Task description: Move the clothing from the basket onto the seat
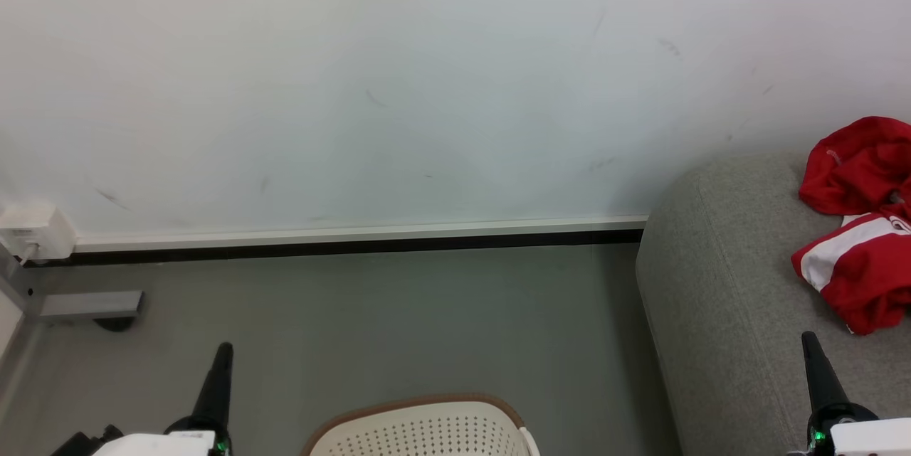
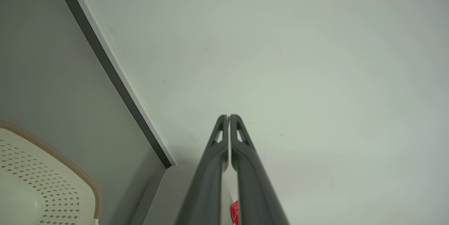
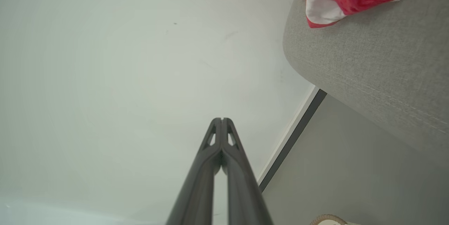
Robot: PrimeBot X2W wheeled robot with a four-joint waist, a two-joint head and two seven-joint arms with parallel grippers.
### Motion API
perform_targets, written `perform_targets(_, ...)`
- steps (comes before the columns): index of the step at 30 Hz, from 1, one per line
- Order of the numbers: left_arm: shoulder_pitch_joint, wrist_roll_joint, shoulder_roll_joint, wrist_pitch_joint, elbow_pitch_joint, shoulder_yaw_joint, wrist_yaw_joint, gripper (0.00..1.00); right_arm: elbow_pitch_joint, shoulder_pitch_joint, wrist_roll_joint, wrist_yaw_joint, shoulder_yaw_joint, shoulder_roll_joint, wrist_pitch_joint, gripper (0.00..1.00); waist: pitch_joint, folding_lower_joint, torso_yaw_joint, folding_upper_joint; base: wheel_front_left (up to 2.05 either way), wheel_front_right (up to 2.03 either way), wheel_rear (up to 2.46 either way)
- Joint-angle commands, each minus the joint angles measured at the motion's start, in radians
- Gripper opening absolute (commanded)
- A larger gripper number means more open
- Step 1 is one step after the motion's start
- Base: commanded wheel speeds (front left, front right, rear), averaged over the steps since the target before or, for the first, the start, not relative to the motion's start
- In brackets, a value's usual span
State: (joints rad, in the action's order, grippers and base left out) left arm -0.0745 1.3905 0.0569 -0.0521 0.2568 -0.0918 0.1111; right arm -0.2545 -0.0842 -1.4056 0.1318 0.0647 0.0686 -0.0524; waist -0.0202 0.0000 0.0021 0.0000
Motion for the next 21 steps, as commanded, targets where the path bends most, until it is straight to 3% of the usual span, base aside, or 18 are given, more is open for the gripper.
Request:
perform_targets(1,-0.016,0.020,0.003,-0.009,-0.006,-0.007,0.006,0.00,0.010,-0.021,-0.023,-0.002,0.007,0.003,-0.008,0.00,0.001,0.0000,0.000,0.0000,0.00,0.00,0.00)
perform_targets(21,-0.030,0.154,-0.002,-0.045,-0.011,-0.019,0.016,0.00,0.012,-0.024,-0.144,-0.002,0.037,-0.013,-0.046,0.00,0.015,0.0000,-0.001,0.0000,0.00,0.00,0.00)
